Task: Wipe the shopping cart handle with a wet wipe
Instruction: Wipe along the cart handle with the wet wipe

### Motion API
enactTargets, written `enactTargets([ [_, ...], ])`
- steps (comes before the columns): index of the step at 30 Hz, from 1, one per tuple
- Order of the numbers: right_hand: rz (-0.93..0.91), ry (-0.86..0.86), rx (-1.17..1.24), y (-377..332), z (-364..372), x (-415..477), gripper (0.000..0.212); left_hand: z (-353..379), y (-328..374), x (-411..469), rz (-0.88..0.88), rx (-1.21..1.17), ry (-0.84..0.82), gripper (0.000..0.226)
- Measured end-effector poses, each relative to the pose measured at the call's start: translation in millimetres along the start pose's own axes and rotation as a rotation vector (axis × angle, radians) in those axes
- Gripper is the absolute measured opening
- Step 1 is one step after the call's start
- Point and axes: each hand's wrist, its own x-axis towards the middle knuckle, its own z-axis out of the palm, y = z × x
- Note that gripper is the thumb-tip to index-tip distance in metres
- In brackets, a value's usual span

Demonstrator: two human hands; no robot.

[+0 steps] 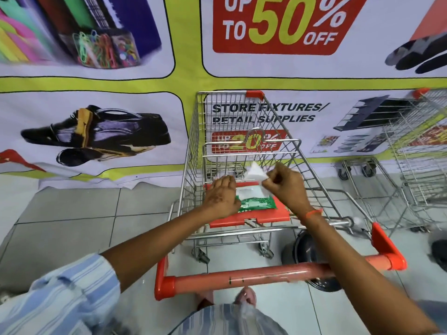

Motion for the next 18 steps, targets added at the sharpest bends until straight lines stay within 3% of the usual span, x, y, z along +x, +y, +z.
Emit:
enactTargets([
  [4, 0.106, 0.164, 0.343, -23.7, -40.4, -49.6, 0.022, -30.2, 7.0, -50.2, 0.098, -0.083, 0.082, 0.076],
  [7, 0.116, 0.172, 0.456, -27.2, -60.6, -95.1, 0.014, -46.2, 11.4, -94.1, 0.159, -0.113, 0.139, 0.075],
  [11, 0.009, 0.126, 0.173, -23.2, -71.0, -153.6, 0.025, -45.3, 13.3, -146.7, 0.255, -0.115, 0.11, 0.09],
  [15, -0.187, 0.114, -0.164, -19.0, -61.6, -189.9, 0.022, -24.0, 7.3, -178.8, 0.291, 0.03, -0.005, 0.105],
  [18, -0.277, 0.059, -0.251, -16.4, -47.3, -202.0, 0.02, -13.0, 2.2, -190.2, 0.284, 0.198, -0.025, 0.107],
])
